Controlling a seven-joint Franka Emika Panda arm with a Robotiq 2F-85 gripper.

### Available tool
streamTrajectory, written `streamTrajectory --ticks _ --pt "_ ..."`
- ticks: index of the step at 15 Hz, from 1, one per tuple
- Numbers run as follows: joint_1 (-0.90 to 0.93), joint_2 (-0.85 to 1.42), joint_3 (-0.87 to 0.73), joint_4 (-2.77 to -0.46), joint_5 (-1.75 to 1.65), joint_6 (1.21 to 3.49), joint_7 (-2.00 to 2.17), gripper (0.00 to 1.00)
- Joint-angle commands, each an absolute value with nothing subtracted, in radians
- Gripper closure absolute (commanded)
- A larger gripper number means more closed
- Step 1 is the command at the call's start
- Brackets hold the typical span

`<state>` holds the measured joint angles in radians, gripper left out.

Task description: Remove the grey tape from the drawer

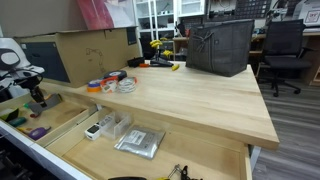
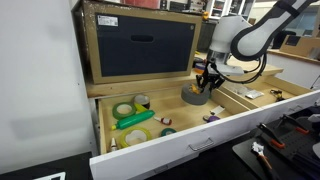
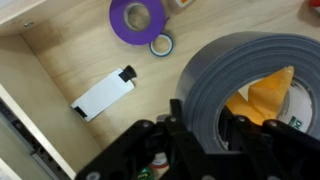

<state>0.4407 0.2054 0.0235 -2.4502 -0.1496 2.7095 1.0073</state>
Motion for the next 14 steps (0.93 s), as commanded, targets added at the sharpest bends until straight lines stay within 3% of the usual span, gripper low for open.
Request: streamTrajectory --ticks 1,14 --pt "0.359 0.117 0.059 -2.52 -0.126 2.714 0.978 0.88" --pt "0.123 -0.012 0.043 -2.593 0.07 2.681 0.86 0.88"
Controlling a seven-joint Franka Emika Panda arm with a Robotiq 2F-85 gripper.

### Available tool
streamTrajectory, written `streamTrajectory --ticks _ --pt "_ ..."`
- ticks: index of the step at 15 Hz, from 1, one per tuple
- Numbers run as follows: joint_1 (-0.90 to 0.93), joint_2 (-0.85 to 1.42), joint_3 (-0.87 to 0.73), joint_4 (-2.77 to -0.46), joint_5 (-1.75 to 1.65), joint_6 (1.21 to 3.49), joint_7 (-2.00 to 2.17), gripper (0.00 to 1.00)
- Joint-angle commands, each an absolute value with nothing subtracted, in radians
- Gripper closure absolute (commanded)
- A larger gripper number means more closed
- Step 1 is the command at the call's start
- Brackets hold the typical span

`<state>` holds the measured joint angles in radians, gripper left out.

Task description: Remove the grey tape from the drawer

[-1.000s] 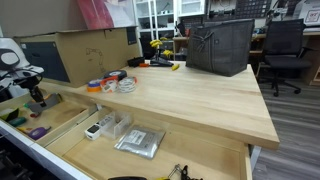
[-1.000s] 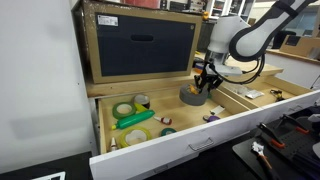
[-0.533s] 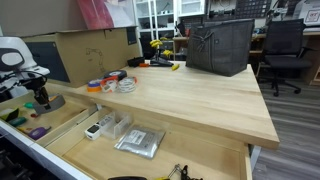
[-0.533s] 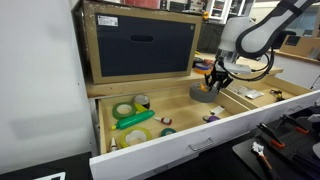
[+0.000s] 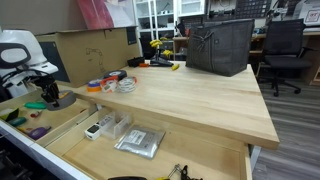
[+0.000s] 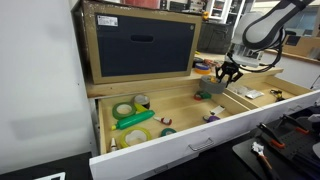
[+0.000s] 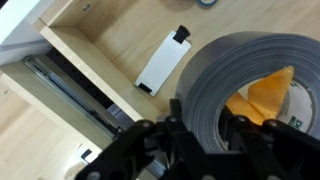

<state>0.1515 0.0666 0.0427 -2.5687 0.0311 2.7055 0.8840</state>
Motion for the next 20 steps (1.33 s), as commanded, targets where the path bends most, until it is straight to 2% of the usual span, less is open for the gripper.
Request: streamTrajectory --ticks 1,20 --pt "0.114 -0.021 0.042 -2.593 0.071 2.677 0.863 0.88" --pt "-0.044 -0.185 0.007 -2.623 0.086 2.643 0.911 0.88"
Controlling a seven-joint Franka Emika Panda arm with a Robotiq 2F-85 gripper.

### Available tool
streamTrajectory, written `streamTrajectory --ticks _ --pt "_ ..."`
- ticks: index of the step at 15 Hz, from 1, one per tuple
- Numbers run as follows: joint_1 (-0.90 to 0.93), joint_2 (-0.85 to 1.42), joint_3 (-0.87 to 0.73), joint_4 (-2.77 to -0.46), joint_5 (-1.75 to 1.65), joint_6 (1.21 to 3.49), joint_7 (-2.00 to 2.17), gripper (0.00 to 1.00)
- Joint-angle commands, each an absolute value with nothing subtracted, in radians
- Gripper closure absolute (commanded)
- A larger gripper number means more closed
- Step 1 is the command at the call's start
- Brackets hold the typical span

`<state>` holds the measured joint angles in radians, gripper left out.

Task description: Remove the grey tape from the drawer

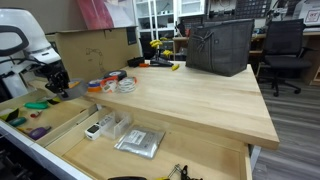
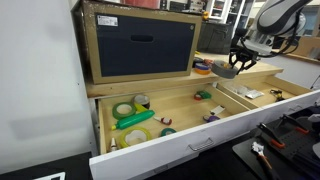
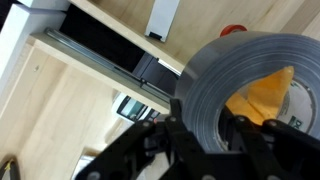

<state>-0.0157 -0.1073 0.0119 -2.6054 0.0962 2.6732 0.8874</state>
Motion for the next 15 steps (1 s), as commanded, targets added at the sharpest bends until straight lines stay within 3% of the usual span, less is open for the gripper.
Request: streamTrajectory --ticks 1,3,4,10,11,15 --pt "-0.056 -0.196 0.004 -2.624 0.081 2.643 0.918 0.88" --pt "-0.065 -0.221 0.0 -2.625 0.105 2.626 0.905 0.88" --pt "-0.066 -0.143 0.007 -2.608 0.096 2.665 0.888 0.63" --pt "-0.075 -0.173 0.007 -2.614 0.097 2.646 0.888 0.63" --pt "-0.075 -0.173 0.007 -2.614 0.097 2.646 0.888 0.88" --pt "-0.102 -0.175 -0.02 -2.577 0.101 2.692 0.877 0.88"
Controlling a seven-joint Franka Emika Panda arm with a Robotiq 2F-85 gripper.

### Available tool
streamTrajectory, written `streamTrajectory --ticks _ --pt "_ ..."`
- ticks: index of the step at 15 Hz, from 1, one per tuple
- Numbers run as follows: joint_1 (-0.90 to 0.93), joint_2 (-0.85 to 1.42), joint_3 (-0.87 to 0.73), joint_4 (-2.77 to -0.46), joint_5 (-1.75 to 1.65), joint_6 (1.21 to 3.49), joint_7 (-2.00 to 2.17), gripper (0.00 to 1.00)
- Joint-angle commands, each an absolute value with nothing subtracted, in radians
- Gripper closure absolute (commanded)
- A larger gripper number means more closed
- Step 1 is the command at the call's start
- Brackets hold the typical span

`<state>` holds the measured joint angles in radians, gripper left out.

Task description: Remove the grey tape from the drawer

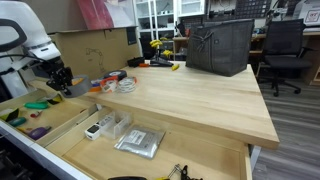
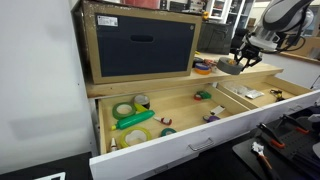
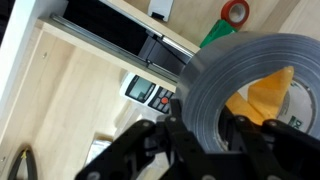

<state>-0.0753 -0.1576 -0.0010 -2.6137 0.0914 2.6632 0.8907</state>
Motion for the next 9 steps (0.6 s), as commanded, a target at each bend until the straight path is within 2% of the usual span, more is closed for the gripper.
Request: streamTrajectory --ticks 1,9 --pt "-0.115 -0.175 -0.03 -2.562 0.102 2.702 0.878 0.88" --pt "-0.235 -0.059 -0.162 -2.33 0.157 2.708 0.94 0.88"
